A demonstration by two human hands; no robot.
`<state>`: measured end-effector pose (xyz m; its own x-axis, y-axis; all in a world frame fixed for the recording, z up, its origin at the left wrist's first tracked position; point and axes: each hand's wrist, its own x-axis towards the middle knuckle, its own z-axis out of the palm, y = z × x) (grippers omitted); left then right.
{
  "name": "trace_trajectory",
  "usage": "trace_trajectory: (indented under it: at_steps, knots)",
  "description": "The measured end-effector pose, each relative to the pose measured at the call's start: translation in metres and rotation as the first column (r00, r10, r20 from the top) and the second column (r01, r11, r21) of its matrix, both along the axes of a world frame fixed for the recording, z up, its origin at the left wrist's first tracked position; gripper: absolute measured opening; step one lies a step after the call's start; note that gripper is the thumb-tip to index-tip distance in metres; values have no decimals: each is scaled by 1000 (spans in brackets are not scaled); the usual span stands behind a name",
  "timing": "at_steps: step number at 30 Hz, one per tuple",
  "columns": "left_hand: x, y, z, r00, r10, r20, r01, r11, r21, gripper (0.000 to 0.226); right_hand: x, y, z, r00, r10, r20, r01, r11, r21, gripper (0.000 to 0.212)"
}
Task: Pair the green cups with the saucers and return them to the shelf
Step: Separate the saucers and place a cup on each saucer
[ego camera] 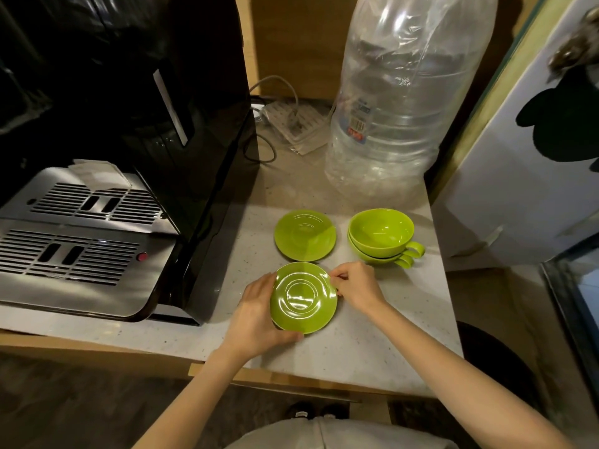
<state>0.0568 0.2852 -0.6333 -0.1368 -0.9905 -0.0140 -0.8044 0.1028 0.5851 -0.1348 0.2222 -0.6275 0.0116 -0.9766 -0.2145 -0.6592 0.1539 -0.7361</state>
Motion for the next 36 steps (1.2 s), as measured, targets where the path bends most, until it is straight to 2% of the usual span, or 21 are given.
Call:
trace_trajectory:
  at_steps: [3, 7, 11, 13, 16, 20, 24, 30, 34, 36]
  knots:
    - [-11, -7, 16, 998, 20, -56, -18, 999, 36, 112, -3, 0, 9, 999, 11, -33, -13, 999, -44, 25]
    - [-37, -38, 39, 974, 94, -208, -90, 996, 30, 87, -19, -1, 40, 999, 37, -5, -37, 971, -237, 26]
    - [-69, -75, 53, 951, -2, -310, 11, 1000, 26, 74, -53, -9, 64, 992, -117, -43, 87, 898, -431, 21]
    - [-85, -91, 54, 947, -60, -317, 76, 996, 37, 81, -74, -15, 67, 977, -178, -114, 104, 876, -471, 22]
    - [-105, -109, 50, 957, -142, -253, 165, 984, 72, 104, -100, -20, 62, 952, -230, -201, 137, 909, -393, 26]
    - [-123, -119, 43, 957, -219, -188, 241, 966, 99, 122, -112, -19, 51, 946, -268, -180, 239, 957, -167, 34]
    - [-130, -125, 37, 959, -220, -178, 241, 965, 105, 117, -114, -19, 43, 949, -314, 23, 314, 947, -65, 35]
    - [-130, -128, 34, 956, -207, -207, 230, 969, 92, 108, -113, -20, 42, 882, -392, 260, 396, 918, 40, 30]
    - [-130, -127, 38, 954, -192, -231, 215, 973, 81, 102, -114, -22, 45, 894, -376, 245, 388, 922, 1, 30]
    - [-128, -127, 47, 949, -172, -264, 188, 982, 35, 96, -113, -25, 51, 887, -362, 286, 382, 924, -17, 29]
